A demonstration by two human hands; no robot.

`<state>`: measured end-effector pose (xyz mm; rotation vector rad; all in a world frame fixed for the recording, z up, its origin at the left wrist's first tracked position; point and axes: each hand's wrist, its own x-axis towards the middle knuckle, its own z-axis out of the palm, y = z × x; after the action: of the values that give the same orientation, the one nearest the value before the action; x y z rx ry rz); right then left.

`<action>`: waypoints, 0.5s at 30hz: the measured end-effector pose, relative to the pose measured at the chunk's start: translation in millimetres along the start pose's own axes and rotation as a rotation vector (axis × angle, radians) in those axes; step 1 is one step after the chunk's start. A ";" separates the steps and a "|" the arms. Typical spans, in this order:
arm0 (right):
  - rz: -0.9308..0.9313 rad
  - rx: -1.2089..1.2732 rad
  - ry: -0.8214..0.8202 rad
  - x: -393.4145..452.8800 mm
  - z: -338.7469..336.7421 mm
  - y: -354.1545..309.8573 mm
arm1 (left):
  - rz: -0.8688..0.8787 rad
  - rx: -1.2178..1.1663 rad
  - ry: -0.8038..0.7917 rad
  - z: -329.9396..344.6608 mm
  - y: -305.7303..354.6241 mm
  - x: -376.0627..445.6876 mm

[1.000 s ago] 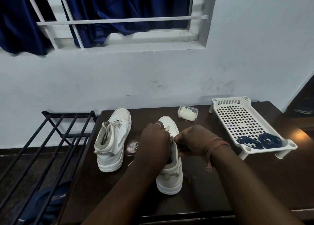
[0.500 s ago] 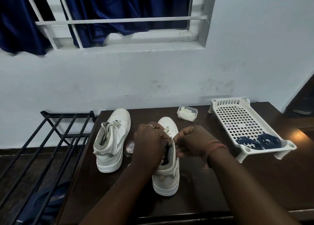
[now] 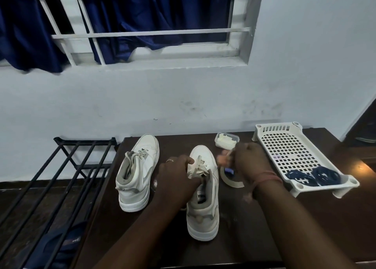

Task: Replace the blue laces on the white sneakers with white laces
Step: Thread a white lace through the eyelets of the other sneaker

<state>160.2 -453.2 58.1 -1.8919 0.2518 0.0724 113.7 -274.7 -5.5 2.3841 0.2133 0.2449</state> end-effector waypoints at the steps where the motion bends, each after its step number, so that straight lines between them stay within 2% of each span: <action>1: -0.013 0.216 0.159 -1.7 -2.9 -5.2 | -0.025 -0.031 -0.003 -0.5 1.2 -0.6; 3: -0.105 0.515 0.344 1.8 -4.1 -6.6 | -0.085 -0.108 -0.020 -2.1 2.8 -2.4; 4: -0.142 0.502 0.359 6.9 -3.1 -2.0 | -0.129 -0.134 -0.053 -3.6 2.7 -3.0; 5: -0.160 0.327 0.316 8.0 -2.2 1.3 | -0.180 -0.149 -0.101 -5.8 3.1 -3.1; 7: -0.194 -0.166 0.058 9.3 0.4 11.4 | -0.278 -0.198 -0.192 -9.1 2.1 -2.3; 9: -0.170 -0.435 -0.276 6.6 4.6 21.3 | -0.326 -0.274 -0.241 -11.1 -0.9 -1.5; 10: -0.125 -0.535 -0.392 4.5 6.7 22.7 | -0.329 -0.295 -0.257 -12.0 -2.7 -1.1; 11: -0.116 -0.623 -0.475 4.5 8.1 25.5 | -0.324 -0.311 -0.269 -12.6 -4.8 -1.0; 12: -0.139 -0.698 -0.473 4.4 9.1 22.2 | -0.320 -0.326 -0.281 -13.3 -6.3 -1.0; 14: -0.251 -0.571 -0.356 8.4 8.5 14.5 | -0.319 -0.350 -0.308 -13.6 -7.0 -0.8; 15: -0.162 -0.195 -0.210 8.9 7.2 7.6 | -0.324 -0.351 -0.320 -14.0 -6.4 -1.1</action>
<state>167.8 -450.0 47.1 -2.0731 -0.0541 0.1899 108.8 -261.2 0.1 1.9695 0.3669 -0.2333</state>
